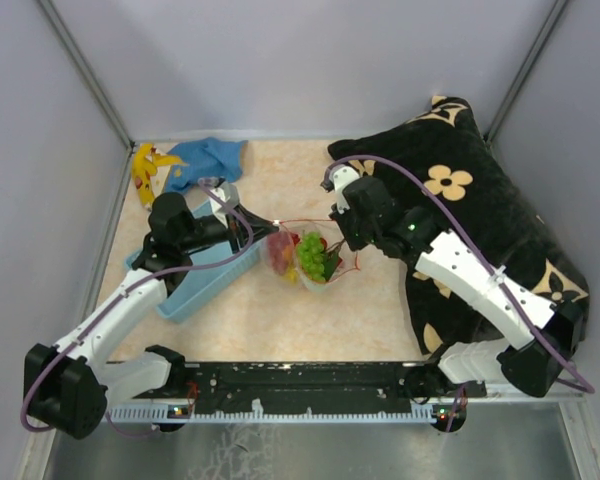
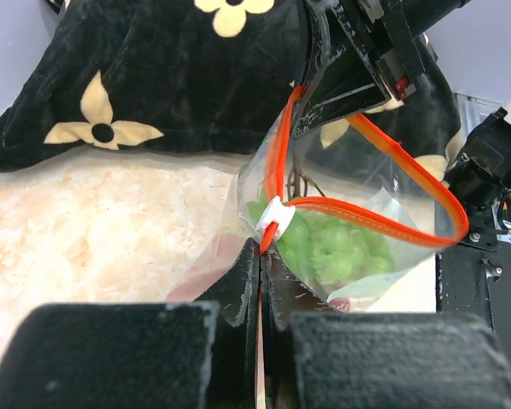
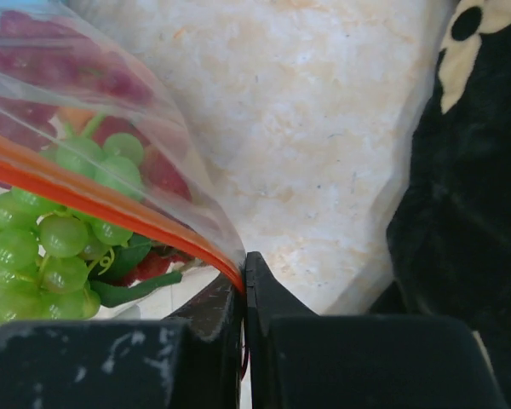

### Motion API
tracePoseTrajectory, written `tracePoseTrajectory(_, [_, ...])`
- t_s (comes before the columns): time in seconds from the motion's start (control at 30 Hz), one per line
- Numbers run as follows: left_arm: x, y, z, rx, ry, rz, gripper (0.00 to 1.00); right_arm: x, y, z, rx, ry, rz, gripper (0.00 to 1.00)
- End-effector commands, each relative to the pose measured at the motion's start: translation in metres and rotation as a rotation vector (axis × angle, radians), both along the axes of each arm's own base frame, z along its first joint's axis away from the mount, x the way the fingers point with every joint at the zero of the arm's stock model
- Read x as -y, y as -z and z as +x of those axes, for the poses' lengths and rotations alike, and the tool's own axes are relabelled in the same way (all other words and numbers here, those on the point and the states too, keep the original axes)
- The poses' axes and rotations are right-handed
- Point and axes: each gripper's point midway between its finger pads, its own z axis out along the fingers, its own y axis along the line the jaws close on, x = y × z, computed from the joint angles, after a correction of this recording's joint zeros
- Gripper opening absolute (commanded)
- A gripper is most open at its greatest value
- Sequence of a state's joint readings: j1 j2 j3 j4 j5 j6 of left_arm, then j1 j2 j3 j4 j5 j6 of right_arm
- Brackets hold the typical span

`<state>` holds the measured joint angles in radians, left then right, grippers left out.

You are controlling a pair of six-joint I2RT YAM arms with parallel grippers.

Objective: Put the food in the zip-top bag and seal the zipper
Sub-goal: Zip the zipper food storage bag at the center of the board.

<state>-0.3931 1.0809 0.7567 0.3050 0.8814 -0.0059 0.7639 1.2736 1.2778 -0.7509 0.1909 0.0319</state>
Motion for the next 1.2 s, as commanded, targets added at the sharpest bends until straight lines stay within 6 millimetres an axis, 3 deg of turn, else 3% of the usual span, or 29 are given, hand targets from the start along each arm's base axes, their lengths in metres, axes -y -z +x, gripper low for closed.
tracePoseTrajectory(0.0, [0.002,0.004,-0.001,-0.006,0.005,-0.003,0.00,0.017,-0.040,0.006,0.115,0.051,-0.009,0.00])
tracePoseTrajectory(0.17, [0.007,0.018,-0.013,0.000,0.089,-0.019,0.05,0.021,-0.048,0.004,0.110,0.022,-0.056,0.00])
tracePoseTrajectory(0.43, [0.016,0.038,-0.008,-0.048,0.159,-0.007,0.42,0.013,-0.045,0.001,0.085,-0.034,-0.052,0.00])
tracePoseTrajectory(0.7, [0.019,0.068,-0.021,-0.108,0.220,0.002,0.66,0.005,-0.044,0.003,0.060,-0.055,-0.058,0.00])
tracePoseTrajectory(0.87, [0.047,0.086,-0.039,-0.049,0.223,0.043,0.69,0.002,-0.042,0.005,0.048,-0.055,-0.063,0.00])
tracePoseTrajectory(1.17, [0.053,0.103,-0.021,0.049,0.170,0.054,0.69,0.000,-0.044,0.002,0.047,-0.075,-0.047,0.00])
